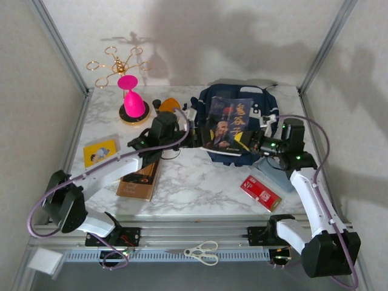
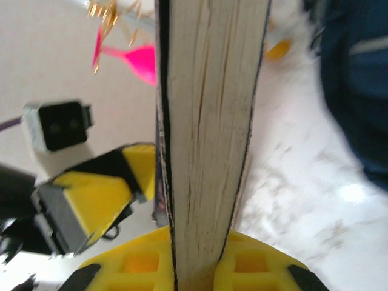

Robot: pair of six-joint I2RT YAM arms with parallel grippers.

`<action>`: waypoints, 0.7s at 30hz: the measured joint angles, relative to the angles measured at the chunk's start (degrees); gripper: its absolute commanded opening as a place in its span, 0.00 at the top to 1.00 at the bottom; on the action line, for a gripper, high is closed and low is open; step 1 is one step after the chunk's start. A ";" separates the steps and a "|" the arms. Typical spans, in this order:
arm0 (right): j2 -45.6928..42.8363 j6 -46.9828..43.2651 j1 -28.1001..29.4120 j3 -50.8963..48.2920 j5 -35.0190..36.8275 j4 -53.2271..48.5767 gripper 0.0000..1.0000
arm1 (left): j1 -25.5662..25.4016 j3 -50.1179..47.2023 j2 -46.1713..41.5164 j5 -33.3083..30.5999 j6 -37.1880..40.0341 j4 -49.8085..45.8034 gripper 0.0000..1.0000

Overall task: Pack the student bag
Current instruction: Open the student bag at the top-right of the table.

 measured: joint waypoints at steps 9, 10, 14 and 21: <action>2.80 -4.70 -15.72 2.84 13.62 -11.45 1.00 | -3.45 16.74 19.67 -1.46 27.28 -12.70 0.33; 2.99 -4.85 -16.76 2.84 14.62 -11.93 1.00 | -3.72 18.36 21.86 -1.57 29.66 -13.86 0.32; 3.30 -5.05 -21.40 2.84 17.11 -13.40 1.00 | -4.00 27.43 30.99 -2.93 38.36 -18.51 0.24; 3.61 -6.19 -24.68 2.86 22.18 -15.17 1.00 | -3.72 38.29 39.52 -7.74 50.03 -23.47 0.14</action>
